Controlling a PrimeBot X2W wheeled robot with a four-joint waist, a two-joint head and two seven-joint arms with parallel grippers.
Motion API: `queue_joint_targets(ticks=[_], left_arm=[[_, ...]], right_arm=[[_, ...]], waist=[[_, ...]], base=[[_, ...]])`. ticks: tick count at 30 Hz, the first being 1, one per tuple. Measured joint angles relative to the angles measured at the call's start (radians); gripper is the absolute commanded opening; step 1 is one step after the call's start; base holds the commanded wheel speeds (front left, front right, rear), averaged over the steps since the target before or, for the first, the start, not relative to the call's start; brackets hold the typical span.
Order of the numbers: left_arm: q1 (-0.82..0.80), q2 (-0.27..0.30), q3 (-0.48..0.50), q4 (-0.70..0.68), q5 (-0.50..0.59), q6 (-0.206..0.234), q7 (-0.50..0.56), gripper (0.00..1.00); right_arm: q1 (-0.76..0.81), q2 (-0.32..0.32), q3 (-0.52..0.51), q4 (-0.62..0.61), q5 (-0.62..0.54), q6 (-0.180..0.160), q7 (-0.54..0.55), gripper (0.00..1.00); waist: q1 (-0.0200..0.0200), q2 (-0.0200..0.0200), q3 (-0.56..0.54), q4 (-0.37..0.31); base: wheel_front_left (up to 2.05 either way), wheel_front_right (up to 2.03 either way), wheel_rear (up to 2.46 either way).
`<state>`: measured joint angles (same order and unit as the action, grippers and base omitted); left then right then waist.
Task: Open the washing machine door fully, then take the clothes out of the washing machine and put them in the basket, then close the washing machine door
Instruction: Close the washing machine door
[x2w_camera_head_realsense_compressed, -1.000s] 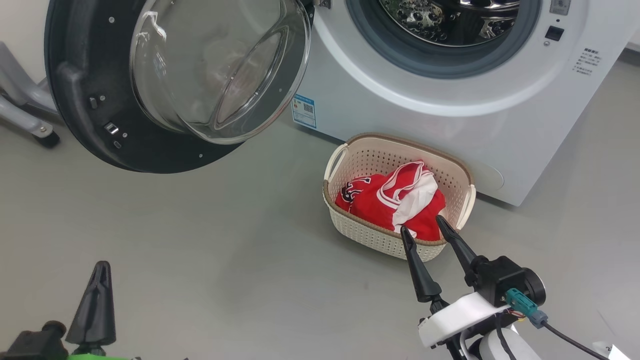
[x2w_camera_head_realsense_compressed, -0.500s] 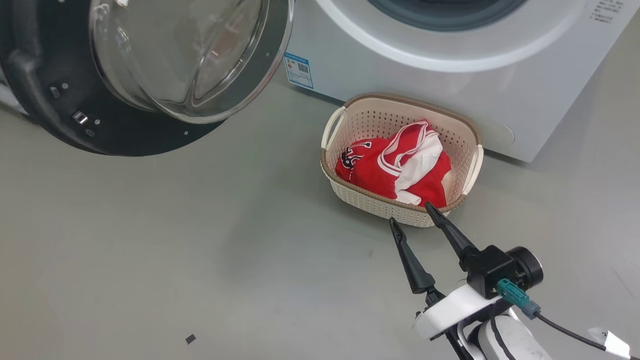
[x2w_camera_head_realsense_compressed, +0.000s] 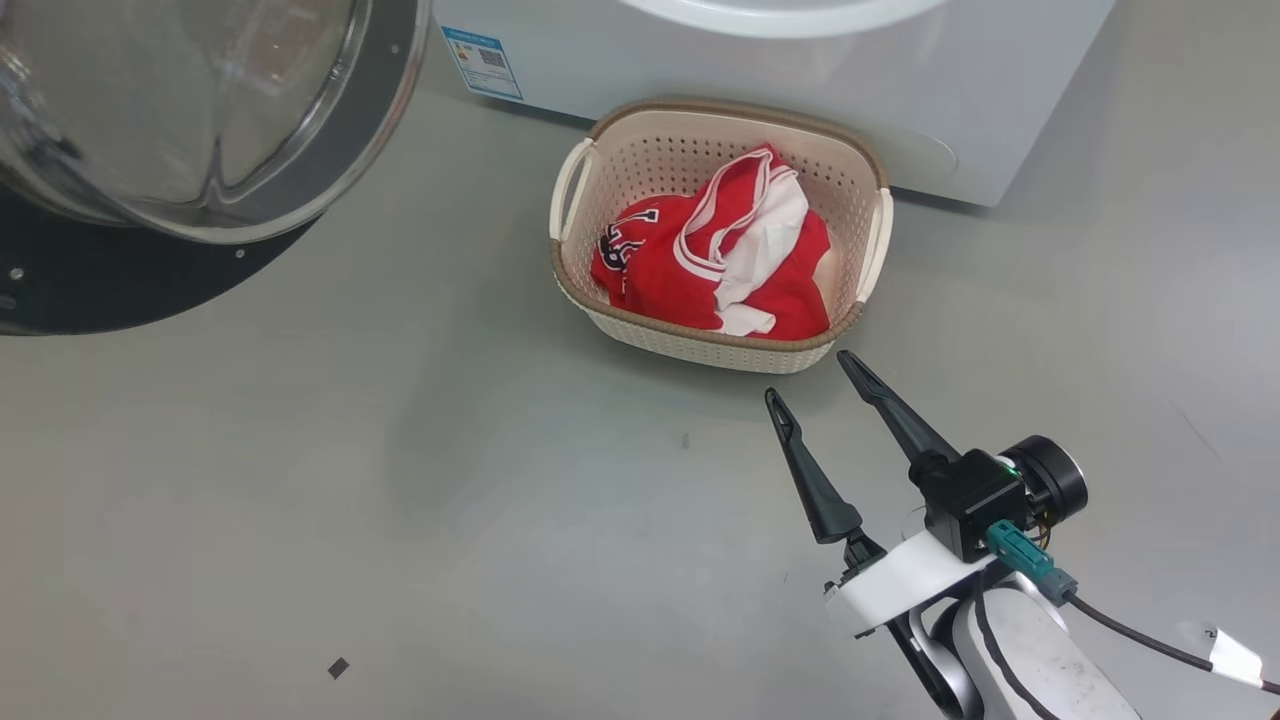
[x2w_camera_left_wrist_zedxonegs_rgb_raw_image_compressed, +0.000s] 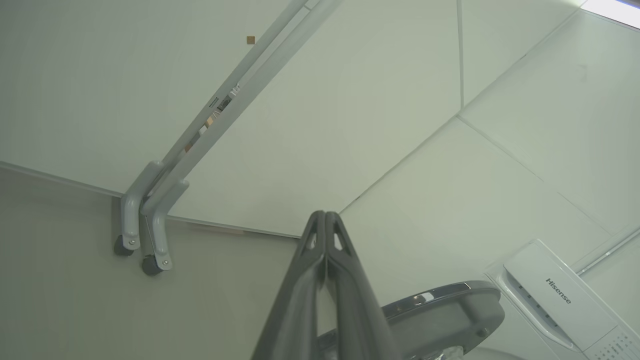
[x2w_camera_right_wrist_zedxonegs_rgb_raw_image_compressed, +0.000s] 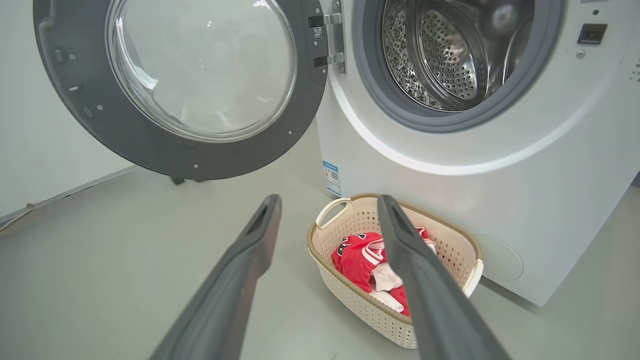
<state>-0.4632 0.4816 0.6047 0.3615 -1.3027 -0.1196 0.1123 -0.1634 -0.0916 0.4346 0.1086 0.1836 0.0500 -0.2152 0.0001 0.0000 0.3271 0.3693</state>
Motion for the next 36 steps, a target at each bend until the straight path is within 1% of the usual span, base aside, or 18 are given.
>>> queue_joint_targets(ticks=[3, 6, 7, 10, 12, 13, 17, 18, 22, 25, 31, 34, 36], left_arm=[[-0.069, 0.031, 0.056, 0.080, -0.108, 0.049, 0.090, 0.00], [-0.132, 0.086, 0.102, 0.148, -0.158, 0.120, 0.157, 0.00], [-0.145, 0.108, 0.111, 0.170, -0.162, 0.144, 0.173, 0.00], [-0.171, 0.164, 0.119, 0.224, -0.163, 0.198, 0.222, 0.00], [-0.199, 0.178, 0.130, 0.259, -0.167, 0.230, 0.240, 0.00], [-0.212, 0.183, 0.134, 0.277, -0.167, 0.237, 0.243, 0.00], [-0.261, 0.205, 0.135, 0.335, -0.172, 0.239, 0.267, 0.00], [-0.274, 0.208, 0.132, 0.345, -0.178, 0.239, 0.278, 0.00], [-0.321, 0.211, 0.104, 0.387, -0.185, 0.239, 0.309, 0.00], [-0.341, 0.212, 0.075, 0.411, -0.184, 0.239, 0.333, 0.00], [-0.371, 0.223, 0.048, 0.464, -0.184, 0.239, 0.363, 0.00], [-0.380, 0.227, 0.036, 0.486, -0.183, 0.239, 0.378, 0.00], [-0.391, 0.227, 0.013, 0.505, -0.183, 0.239, 0.415, 0.00]], right_arm=[[-0.004, 0.001, 0.003, -0.002, -0.002, -0.001, 0.000, 1.00], [-0.014, 0.003, 0.008, -0.005, -0.002, -0.001, 0.000, 1.00], [-0.017, 0.003, 0.012, -0.006, -0.003, -0.001, 0.000, 1.00], [-0.023, 0.006, 0.020, -0.006, -0.004, -0.001, -0.001, 1.00], [-0.029, 0.008, 0.022, -0.005, -0.004, -0.001, -0.002, 1.00], [-0.033, 0.009, 0.023, -0.005, -0.004, -0.001, -0.002, 1.00], [-0.037, 0.011, 0.024, -0.004, -0.004, -0.002, -0.007, 1.00], [-0.037, 0.012, 0.024, -0.004, -0.004, -0.009, -0.007, 1.00], [-0.039, 0.012, 0.021, -0.004, -0.005, -0.018, -0.011, 1.00], [-0.043, 0.012, 0.021, -0.003, -0.005, -0.018, -0.012, 1.00], [-0.053, 0.014, 0.022, 0.004, -0.005, -0.019, -0.019, 1.00], [-0.055, 0.014, 0.021, 0.006, -0.005, -0.026, -0.019, 1.00], [-0.056, 0.015, 0.021, 0.010, -0.005, -0.026, -0.021, 1.00]], waist=[[0.0000, 0.0000, 0.021, -0.032], [0.0000, 0.0000, 0.042, -0.064], [0.0000, 0.0000, 0.049, -0.074], [0.0000, 0.0000, 0.069, -0.104], [0.0001, 0.0000, 0.081, -0.124], [0.0000, 0.0000, 0.086, -0.133], [0.0000, 0.0000, 0.105, -0.166], [0.0000, 0.0000, 0.110, -0.173], [0.0000, 0.0000, 0.127, -0.192], [0.0000, 0.0000, 0.135, -0.199], [0.0000, 0.0000, 0.139, -0.205], [0.0000, 0.0000, 0.139, -0.205], [0.0000, 0.0000, 0.139, -0.204]], base=[[0.00, 0.00, 0.00], [0.00, 0.00, 0.00], [0.00, 0.00, 0.00], [0.00, 0.00, 0.00], [0.00, 0.00, 0.00], [0.00, 0.00, 0.00], [0.00, 0.00, 0.00], [0.00, 0.00, 0.00], [0.00, 0.00, 0.00], [0.00, 0.00, 0.00], [0.00, 0.00, 0.00], [0.00, 0.00, 0.00], [0.00, 0.00, 0.00]])
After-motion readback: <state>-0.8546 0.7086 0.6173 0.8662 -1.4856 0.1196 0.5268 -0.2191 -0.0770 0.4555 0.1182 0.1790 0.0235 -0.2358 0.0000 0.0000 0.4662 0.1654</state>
